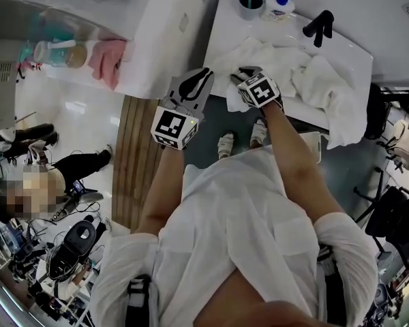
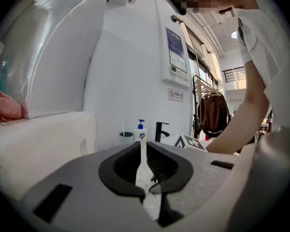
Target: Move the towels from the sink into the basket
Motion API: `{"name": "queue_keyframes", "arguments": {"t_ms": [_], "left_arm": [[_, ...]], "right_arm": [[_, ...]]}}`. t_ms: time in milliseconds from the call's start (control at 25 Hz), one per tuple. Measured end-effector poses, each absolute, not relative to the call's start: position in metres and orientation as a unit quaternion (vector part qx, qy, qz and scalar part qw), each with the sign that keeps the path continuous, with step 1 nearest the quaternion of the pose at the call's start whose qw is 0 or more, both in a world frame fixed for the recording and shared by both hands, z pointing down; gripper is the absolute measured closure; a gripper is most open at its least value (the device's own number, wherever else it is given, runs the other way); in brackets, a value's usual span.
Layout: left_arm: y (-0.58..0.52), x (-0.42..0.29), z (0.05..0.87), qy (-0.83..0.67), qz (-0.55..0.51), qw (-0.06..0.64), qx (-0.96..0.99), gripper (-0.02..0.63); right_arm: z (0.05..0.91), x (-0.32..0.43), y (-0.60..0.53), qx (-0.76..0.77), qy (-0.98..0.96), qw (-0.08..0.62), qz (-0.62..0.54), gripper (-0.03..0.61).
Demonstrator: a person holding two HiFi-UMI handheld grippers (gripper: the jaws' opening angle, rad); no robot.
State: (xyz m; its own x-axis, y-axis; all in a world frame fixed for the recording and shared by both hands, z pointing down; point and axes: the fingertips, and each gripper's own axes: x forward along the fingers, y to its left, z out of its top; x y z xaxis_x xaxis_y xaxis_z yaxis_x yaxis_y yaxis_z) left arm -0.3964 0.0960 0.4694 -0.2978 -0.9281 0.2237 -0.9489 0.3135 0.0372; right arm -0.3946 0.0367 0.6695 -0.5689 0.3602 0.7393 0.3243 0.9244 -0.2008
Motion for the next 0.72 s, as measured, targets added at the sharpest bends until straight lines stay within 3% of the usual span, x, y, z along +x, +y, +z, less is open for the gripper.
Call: {"name": "queue_keyframes", "arguments": {"t_ms": [240,720], "left_arm": [[0.095,-0.397,0.466,-0.8,0.056,0.095,0.589,0.583],[0.086,-0.394,0.441,-0.793,0.052,0.068,0.603,0.583]], "right_arm": [[0.659,-0.389,0.028,-0.164,-0.903,0.396,-0.004,0.485],[0.589,-0.367,-0.012,-0.077,-0.955,0.287,0.0,0.488]]}}
